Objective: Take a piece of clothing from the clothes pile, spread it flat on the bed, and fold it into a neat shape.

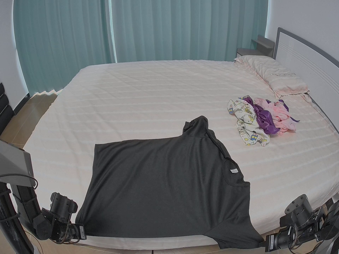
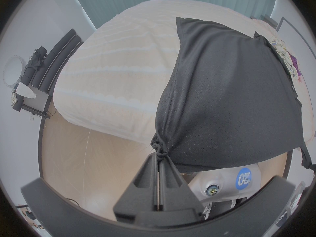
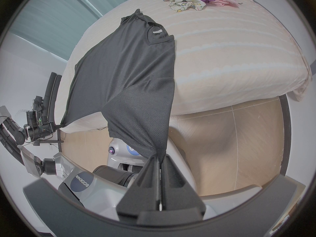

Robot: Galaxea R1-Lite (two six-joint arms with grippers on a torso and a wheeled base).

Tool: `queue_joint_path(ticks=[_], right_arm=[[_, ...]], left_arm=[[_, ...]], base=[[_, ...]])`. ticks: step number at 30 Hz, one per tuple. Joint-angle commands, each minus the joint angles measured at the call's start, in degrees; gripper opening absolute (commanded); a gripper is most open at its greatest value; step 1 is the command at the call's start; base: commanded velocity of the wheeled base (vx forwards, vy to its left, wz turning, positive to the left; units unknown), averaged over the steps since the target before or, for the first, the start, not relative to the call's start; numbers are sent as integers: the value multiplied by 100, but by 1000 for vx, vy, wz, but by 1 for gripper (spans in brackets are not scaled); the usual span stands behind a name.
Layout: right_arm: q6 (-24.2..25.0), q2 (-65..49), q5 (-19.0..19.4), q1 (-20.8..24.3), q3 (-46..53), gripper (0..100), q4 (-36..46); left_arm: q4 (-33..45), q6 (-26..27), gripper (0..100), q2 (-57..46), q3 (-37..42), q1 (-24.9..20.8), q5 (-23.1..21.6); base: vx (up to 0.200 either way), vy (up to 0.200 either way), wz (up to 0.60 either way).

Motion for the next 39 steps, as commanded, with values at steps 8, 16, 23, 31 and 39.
queue_joint_path(ticks=[8,16,23,31,39], right_arm=[[-65,-338,10,15,84,0,333],[-74,-575,1,-249,-496,0,359],[-215,-487,-7,-732,-1261,0,500],[-364,-223,72,-1260,-1894,0,587],[-426,137,72,-1427,-2509,0,552]], left_arm=[[966,1,0,-769,92,-161,-245],[914,-95,0,-1068,-162,-55,-570],[905,-218,0,-1244,-646,279,-746],[984,-236,0,-1490,-1103,419,-754],[966,-236,0,-1041,-1569,674,-754]], base=[[0,0,0],[0,0,0],[0,0,0],[0,0,0],[0,0,0]])
